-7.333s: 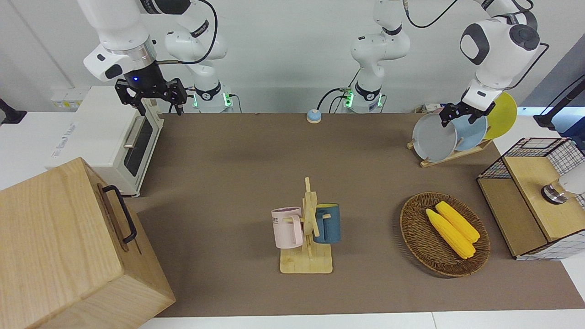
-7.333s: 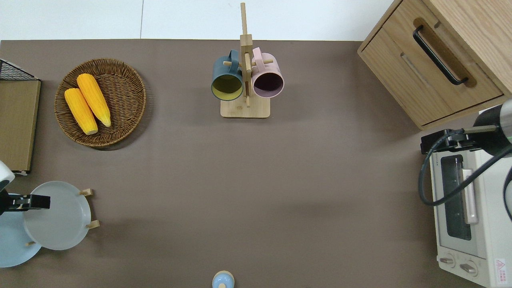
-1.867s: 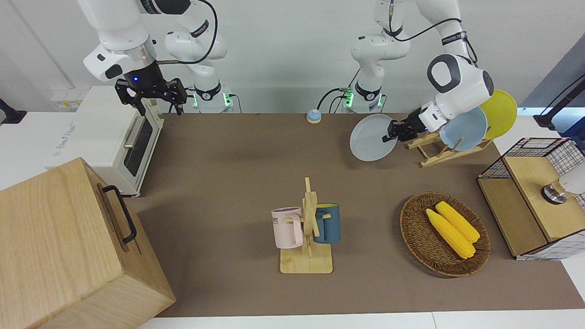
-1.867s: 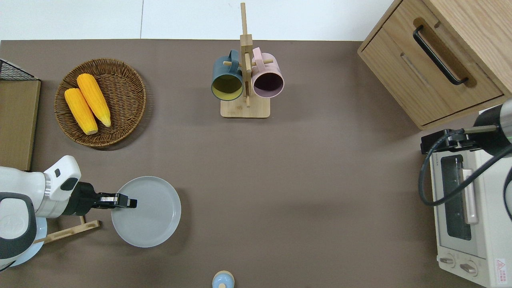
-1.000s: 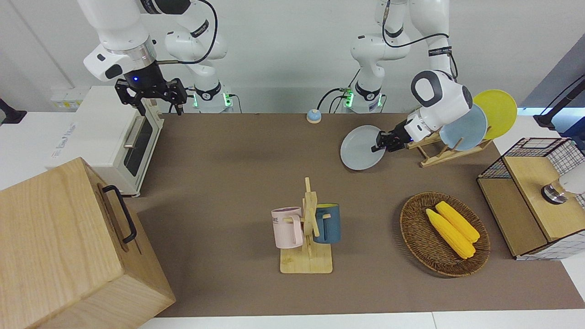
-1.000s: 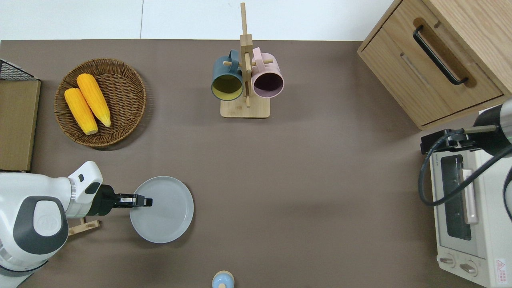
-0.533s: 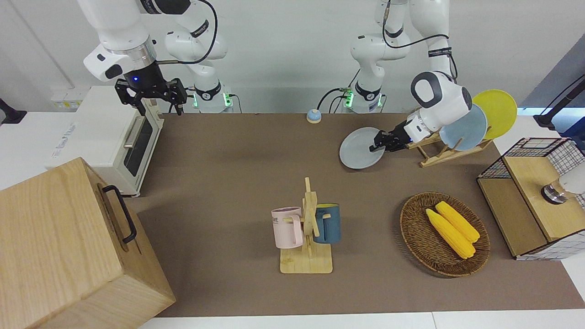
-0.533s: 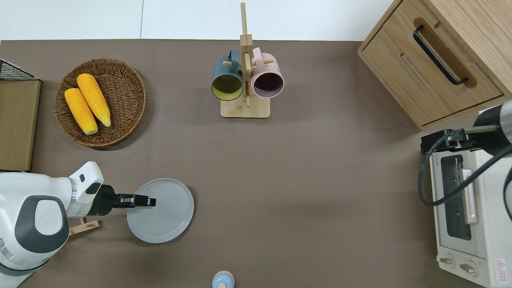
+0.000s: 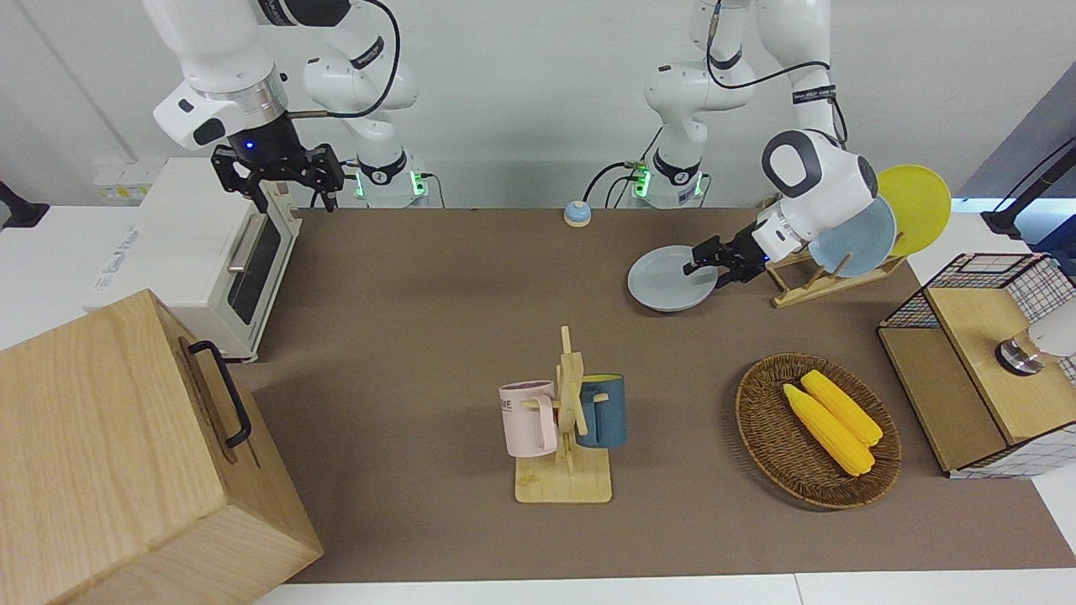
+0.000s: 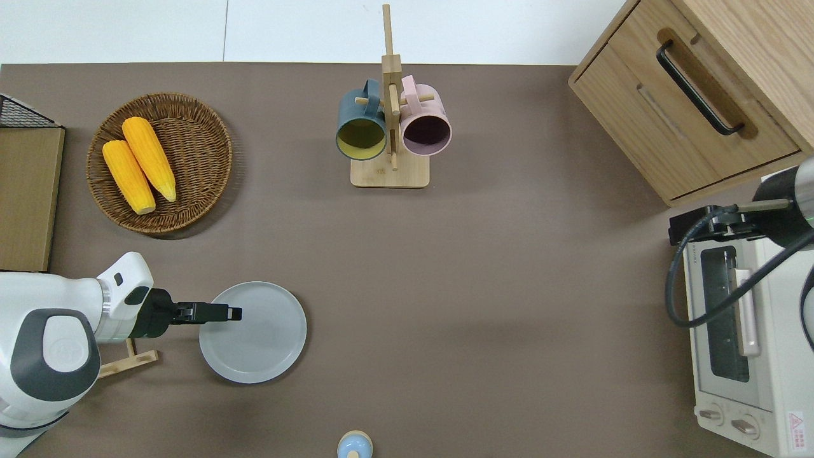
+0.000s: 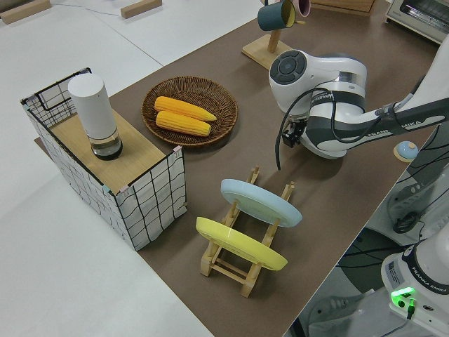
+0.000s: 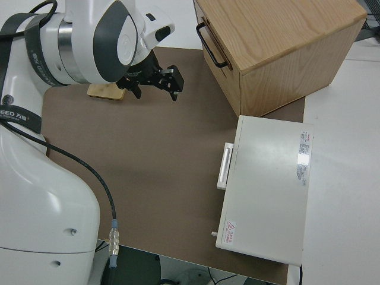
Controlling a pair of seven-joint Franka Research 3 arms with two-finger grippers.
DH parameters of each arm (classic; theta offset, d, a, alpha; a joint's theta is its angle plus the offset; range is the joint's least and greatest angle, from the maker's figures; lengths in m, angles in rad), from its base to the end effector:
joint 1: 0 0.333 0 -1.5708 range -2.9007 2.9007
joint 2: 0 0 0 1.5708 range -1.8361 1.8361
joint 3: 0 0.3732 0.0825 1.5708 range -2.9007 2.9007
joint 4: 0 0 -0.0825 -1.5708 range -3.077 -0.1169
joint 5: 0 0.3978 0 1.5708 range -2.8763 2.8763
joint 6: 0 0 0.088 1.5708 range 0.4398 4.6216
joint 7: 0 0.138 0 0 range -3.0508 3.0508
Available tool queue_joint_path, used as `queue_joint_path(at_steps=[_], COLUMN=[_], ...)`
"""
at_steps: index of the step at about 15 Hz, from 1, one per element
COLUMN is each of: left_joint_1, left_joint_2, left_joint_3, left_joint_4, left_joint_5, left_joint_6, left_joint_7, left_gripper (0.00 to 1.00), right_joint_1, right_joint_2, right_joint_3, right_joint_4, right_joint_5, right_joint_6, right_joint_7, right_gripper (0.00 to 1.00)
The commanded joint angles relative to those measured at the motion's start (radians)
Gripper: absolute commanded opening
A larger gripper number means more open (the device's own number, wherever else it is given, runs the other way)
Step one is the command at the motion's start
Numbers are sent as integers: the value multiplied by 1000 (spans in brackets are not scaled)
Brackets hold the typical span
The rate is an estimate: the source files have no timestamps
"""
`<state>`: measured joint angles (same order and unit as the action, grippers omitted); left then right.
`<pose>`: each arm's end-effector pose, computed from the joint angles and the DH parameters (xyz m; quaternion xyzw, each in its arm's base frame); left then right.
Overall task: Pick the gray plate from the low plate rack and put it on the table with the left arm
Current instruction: 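Open the left gripper and withdraw it from the plate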
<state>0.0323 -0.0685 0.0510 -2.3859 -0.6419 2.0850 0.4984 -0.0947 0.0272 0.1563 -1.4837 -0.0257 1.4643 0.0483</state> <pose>0.4712 -0.0068 0.3582 0.9601 -0.0124 -0.0322 0.2773 0.5654 0.0296 0.6683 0.9997 0.0056 -0.0225 0.0119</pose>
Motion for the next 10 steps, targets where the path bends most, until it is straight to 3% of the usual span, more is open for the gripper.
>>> queue_joint_path(at_steps=[1,6,10], left_joint_1=[4,38,81], left_joint_2=[-1,-14,-8], left_joint_3=[9,18,18], left_joint_4=[25,91,262], left_joint_5=[48,82,244], left_joint_6=[4,-38,-216], left_joint_7=[2,-3,-113], left_gripper=[991,991,991], right_joint_1=[7,7,7], right_joint_2=[0,0,0], right_joint_3=[-6,-6,-6], right_joint_4=[6,6,6], right_joint_5=[3,3,3], right_joint_6=[-2,-1,-1], right_joint_7=[4,4,4], right_gripper=[983,983,983])
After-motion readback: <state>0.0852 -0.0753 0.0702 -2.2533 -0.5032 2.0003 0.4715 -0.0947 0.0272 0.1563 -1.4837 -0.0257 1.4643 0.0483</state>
